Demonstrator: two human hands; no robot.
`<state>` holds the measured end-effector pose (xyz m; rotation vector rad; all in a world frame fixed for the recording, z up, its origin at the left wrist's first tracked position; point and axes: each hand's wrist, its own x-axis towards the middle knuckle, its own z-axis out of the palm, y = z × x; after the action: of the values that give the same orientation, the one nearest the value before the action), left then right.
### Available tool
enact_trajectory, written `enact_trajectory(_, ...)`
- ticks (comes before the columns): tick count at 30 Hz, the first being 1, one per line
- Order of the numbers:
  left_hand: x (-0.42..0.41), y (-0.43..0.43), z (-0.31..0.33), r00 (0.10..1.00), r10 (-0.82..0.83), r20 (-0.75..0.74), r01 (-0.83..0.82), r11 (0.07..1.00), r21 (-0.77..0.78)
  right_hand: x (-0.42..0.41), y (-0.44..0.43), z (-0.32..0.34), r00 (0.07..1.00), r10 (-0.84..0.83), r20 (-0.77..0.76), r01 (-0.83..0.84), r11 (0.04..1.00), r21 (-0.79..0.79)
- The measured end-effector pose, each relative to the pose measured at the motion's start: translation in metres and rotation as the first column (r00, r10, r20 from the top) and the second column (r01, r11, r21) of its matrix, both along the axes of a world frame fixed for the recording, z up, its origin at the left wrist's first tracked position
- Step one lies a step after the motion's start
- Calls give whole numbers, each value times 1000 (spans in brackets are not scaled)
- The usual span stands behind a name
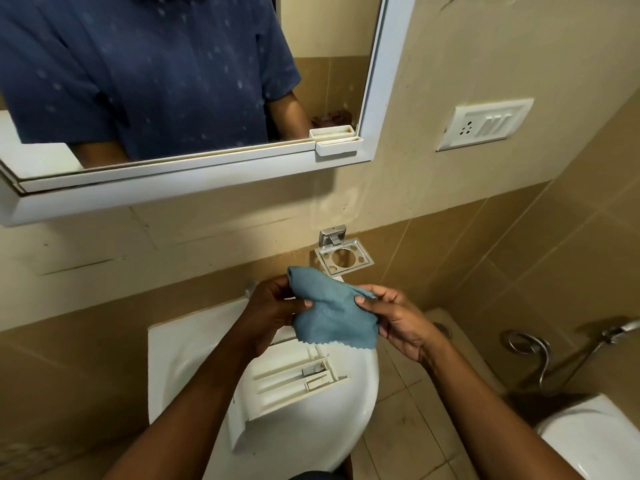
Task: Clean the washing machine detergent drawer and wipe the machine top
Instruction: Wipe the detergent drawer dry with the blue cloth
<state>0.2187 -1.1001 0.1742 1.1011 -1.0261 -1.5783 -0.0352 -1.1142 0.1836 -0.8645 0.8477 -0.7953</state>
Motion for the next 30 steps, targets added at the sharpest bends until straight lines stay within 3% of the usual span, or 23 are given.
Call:
enact_trajectory(5,-1,-2,-6,997,55,50,-53,998,-39,-11,-6,-10,995,-39,-87,29,993,-114)
enact_trajectory(8,-6,-3,-6,995,26,99,-19,997,-71,-20,-11,-18,998,-4,-58,-4,991,-132)
enact_trajectory(10,-7,-6,-7,999,23,32,-24,999,29,-23,-13,-20,999,-34,-43,29,995,-94)
enact_trajectory(12,-11,-12,-9,999,27,-41,-22,992,121,-25,-16,-19,984,-87,-158,64,988,-143)
enact_trajectory(17,-28,-36,-13,965,143,221,-161,985,66,-27,-45,-6,878,-179,-443,67,964,-258)
enact_trajectory(22,-49,-87,1,875,410,257,-423,906,-9,-16,-117,21,825,-387,-412,199,881,-430)
enact_trajectory(24,-55,-104,-3,815,438,379,-458,888,-42,-8,-142,15,773,-421,-474,135,840,-526)
enact_trajectory(27,-62,-113,-20,721,415,555,-474,879,-41,-4,-157,-18,666,-378,-643,-129,791,-598)
enact_trajectory(30,-65,-112,-31,710,421,565,-490,871,-33,-6,-158,-44,664,-408,-627,-129,763,-633)
